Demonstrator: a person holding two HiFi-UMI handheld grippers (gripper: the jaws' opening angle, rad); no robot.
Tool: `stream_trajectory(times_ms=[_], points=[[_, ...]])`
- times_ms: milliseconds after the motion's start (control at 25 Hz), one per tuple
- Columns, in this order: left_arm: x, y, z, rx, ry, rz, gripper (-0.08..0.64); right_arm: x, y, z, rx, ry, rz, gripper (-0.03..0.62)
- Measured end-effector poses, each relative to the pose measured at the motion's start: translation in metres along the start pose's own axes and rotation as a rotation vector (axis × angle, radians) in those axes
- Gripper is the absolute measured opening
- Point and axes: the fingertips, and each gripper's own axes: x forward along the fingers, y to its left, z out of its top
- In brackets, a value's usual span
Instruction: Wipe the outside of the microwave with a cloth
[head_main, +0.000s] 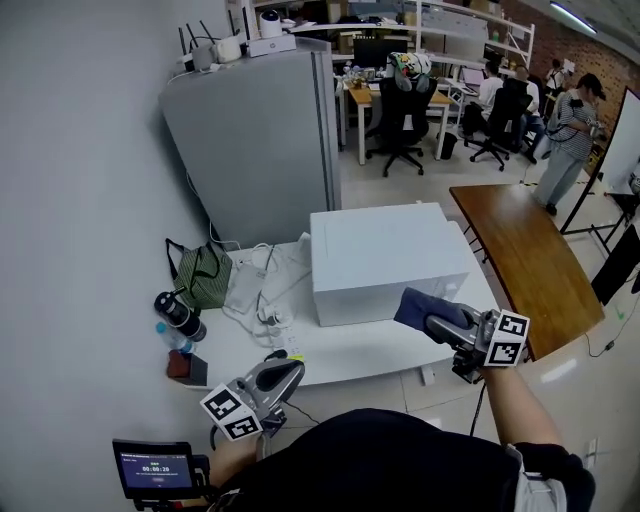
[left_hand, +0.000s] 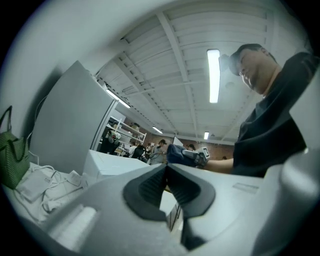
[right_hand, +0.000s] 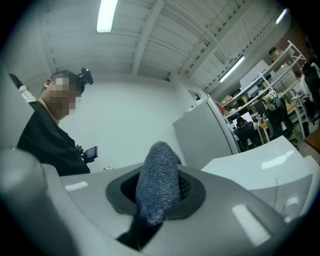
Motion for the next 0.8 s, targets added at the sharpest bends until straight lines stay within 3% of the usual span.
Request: stream_trajectory(times_ms=[200,440,520,800], points=[[0.047,-0.096,-0.029,0.035,0.015,-0.01,0.003,-0.098,0.047,-0.021,-0.032,0.012,0.074,0.057],[0.096,-0.227,-0.09,-0.053,0.014,0.011,0.003,-0.222,0.105,-0.071,0.0,0.071,0.172,0.057],[0.101,-0.265,-0.099,-0.048,0.037,0.015,0.003,-0.249,0.121,-0.083,0.027,0.092,0.187,0.057],[0.073,-0.332,-0.098,-0.01,0.003,0.017,0.003,-0.291,0.188,-0.108,0.043,0.111,0.194,0.057]])
